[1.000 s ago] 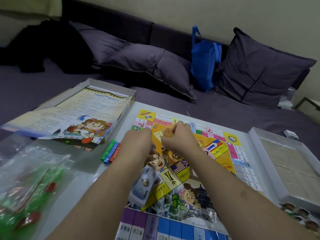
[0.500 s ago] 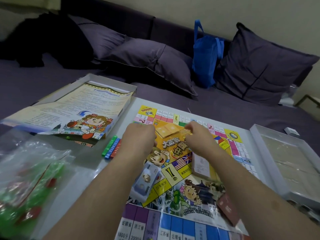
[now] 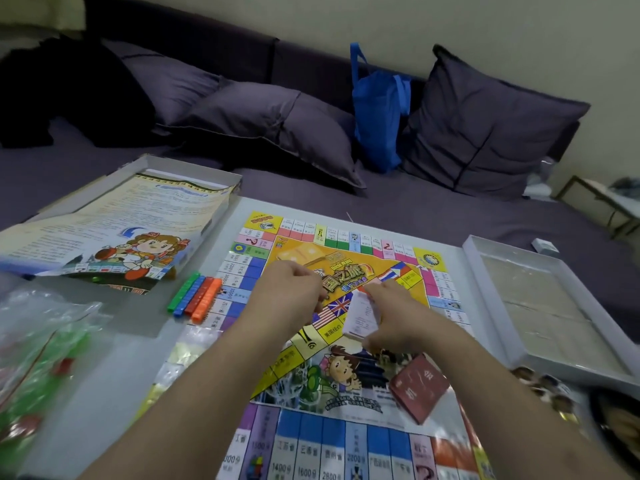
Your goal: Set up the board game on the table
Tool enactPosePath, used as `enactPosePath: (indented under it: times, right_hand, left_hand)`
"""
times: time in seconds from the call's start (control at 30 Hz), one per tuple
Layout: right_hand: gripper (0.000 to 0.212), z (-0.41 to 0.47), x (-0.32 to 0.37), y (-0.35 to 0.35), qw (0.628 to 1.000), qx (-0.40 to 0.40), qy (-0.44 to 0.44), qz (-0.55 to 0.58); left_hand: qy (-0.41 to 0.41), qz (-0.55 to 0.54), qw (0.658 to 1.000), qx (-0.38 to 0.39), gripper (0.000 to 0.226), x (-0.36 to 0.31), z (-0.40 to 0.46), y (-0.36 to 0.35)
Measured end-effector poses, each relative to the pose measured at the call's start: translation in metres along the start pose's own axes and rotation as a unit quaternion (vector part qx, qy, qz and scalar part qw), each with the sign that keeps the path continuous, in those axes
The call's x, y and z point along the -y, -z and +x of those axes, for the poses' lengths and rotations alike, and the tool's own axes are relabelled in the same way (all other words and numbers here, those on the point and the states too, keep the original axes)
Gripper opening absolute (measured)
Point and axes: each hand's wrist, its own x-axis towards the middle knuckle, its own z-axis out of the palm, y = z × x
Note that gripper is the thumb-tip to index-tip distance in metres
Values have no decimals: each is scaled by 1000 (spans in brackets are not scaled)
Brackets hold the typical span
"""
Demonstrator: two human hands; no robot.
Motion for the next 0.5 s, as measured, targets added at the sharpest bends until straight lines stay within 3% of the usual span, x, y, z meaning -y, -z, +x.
enactPosePath:
  times: [0.27,0.5]
  right_hand:
    - [93,3,-2,1,999,6,-12,38]
    - [97,3,-4,0,1000,-8,2,26]
  left_hand:
    - [8,41,999,-1,19,6,1,-13]
    - [16,48,999,2,18,9,4,-20]
